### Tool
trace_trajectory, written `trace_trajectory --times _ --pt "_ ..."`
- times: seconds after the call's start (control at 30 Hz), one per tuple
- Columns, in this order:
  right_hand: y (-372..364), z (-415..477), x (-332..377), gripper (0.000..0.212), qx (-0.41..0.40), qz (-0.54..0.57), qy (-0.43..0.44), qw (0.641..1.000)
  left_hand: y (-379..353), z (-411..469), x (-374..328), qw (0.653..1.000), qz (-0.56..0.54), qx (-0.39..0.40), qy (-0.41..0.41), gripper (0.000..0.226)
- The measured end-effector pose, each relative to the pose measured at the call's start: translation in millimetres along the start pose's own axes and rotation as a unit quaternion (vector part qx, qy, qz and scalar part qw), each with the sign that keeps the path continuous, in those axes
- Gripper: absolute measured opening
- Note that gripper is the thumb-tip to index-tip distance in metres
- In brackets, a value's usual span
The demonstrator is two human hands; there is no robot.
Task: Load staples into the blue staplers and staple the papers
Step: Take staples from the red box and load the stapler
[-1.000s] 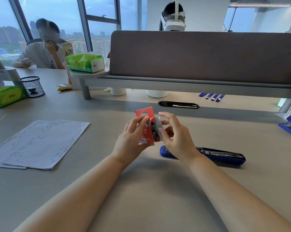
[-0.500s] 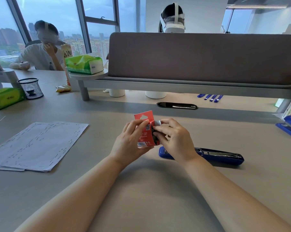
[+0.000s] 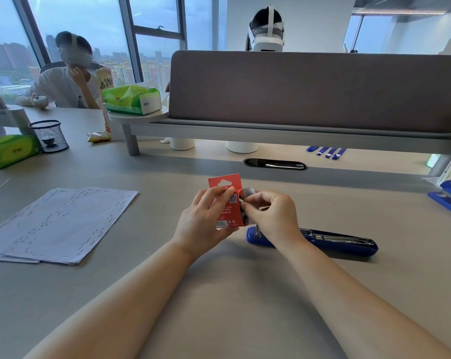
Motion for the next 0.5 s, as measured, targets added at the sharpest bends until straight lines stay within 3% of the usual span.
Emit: trace_trajectory --times 0.2,0.5 --pt "6.1 2.8 -5.3 0.003 -0.007 0.079 -0.04 0.996 -4.6 -1.0 9.1 0.998 -0.007 0.038 0.052 0.078" --pt "13.5 7.4 -12.1 0.008 0.0 0.171 -0.067 0.983 -6.3 -0.7 9.8 0.993 -0.058 0.057 0.091 0.079"
Point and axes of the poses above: each hand's wrist, its own z-axis towards the middle knuckle, its own y-axis out of the back of the hand, x = y × z, the point moved 9 cm from there along z, towards the middle knuckle, and after that the axes turned 2 degrees about x, right-handed, at the moved point
